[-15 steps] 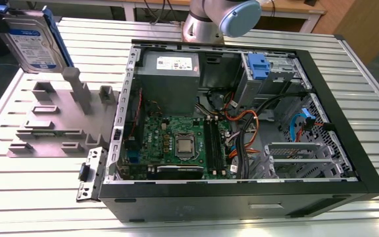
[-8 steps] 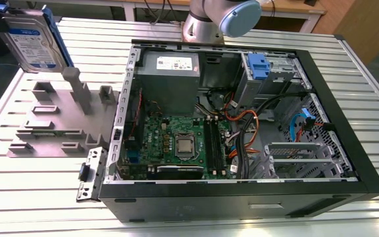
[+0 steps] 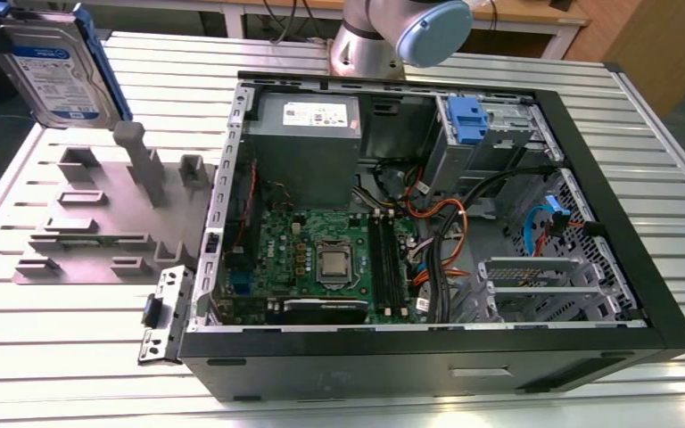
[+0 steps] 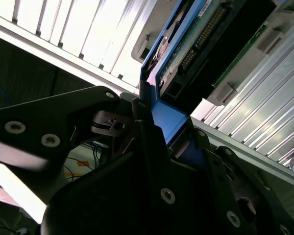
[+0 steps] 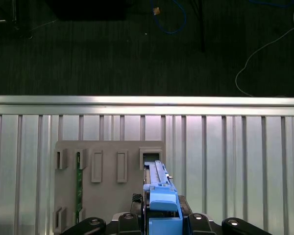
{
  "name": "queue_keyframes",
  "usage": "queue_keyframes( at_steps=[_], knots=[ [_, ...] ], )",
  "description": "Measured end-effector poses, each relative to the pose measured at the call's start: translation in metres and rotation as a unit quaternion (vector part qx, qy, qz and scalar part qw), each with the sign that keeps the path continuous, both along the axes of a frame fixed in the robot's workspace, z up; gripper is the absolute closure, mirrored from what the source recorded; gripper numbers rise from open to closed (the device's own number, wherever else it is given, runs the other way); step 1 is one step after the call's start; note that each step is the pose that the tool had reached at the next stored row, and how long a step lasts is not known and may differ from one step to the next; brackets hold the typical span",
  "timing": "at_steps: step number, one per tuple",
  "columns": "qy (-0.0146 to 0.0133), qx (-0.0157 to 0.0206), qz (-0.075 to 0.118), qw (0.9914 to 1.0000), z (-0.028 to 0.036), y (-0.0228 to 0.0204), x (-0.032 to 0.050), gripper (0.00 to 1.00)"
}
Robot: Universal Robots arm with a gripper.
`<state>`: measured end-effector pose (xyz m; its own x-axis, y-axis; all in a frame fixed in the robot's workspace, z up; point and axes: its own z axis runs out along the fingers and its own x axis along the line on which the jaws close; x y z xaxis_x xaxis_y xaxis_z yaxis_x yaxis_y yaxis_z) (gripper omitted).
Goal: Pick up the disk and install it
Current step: 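Pick up the disk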
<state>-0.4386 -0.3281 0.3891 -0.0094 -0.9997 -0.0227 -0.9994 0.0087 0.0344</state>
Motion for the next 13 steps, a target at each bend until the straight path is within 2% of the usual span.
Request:
queue_keyframes(
  at_steps=[13],
  knots=[
    [-0.0001,0.0000,0.000,1.00000,0.0009,0.0000,0.0000,0.63]
  ],
)
